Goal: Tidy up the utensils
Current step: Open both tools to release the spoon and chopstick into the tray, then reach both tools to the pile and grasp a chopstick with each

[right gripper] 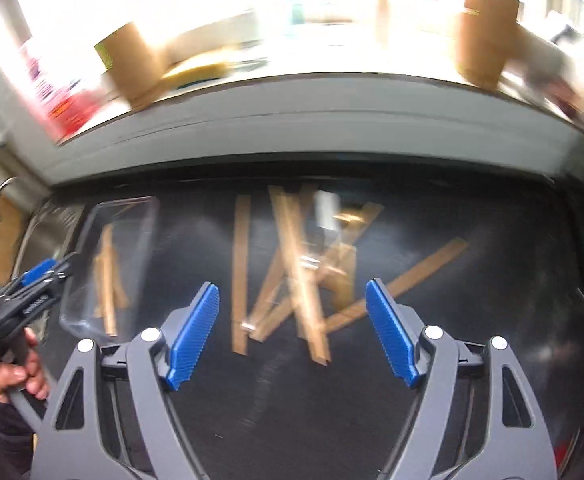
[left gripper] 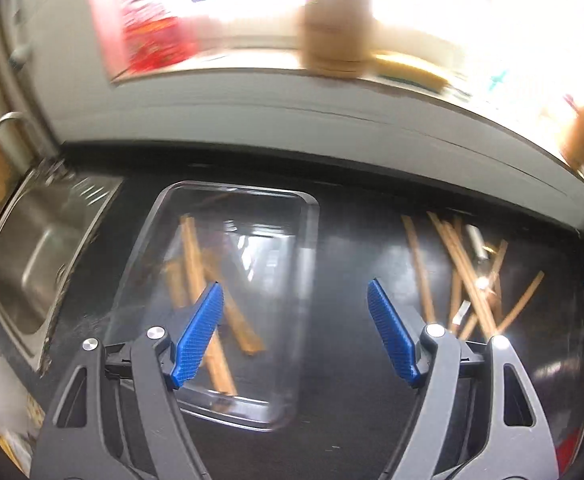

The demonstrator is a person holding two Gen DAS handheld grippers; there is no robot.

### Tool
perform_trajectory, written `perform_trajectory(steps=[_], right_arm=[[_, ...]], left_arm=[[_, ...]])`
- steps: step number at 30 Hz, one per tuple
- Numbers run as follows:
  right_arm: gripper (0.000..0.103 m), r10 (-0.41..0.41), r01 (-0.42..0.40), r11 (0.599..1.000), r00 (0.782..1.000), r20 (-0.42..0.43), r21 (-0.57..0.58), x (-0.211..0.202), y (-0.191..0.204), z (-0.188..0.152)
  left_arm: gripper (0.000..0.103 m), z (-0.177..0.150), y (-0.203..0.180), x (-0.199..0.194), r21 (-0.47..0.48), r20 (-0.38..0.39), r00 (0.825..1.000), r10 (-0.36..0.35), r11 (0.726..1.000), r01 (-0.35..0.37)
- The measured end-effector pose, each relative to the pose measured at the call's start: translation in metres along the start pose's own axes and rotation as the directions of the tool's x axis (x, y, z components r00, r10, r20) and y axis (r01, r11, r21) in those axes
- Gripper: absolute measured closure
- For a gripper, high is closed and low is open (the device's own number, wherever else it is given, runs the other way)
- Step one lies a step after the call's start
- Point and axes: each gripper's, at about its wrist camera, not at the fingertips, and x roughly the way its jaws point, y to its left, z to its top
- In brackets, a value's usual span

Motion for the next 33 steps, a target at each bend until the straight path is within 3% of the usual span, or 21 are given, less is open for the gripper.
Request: perform_trajectory(steps=[8, 18, 27, 33], right_arm=[[0.029, -0.087, 0.081, 0.985, 0.996, 0.036, 0.155, -0.040, -0.069, -0.045], [0.029, -0.114, 0.106, 0.977, 0.993, 0.032, 0.184, -0.056, -0.092, -0.065], [0.029, -0.120, 0.117, 0.978, 0.993, 0.009, 0.174, -0.030, -0.092, -0.054], [0.027, -0.170, 0.170, 0.968, 0.985, -0.020, 0.186, 0.020, -0.091, -0.040]], left_arm=[[0.030, -0.005, -0.067, -0.020, 0.101, 0.019, 0.997, -0.072, 0.992, 0.069], [0.030, -0.012, -0.106, -0.029, 0.133, 0.023, 0.995, -0.100, 0.986, 0.096], [0.030, -0.008, -0.113, -0.006, 0.126, 0.000, 0.996, -0.090, 0.988, 0.089], [0.030, -0.004, -0.111, 0.053, 0.108, -0.054, 0.998, -0.045, 0.993, 0.050]])
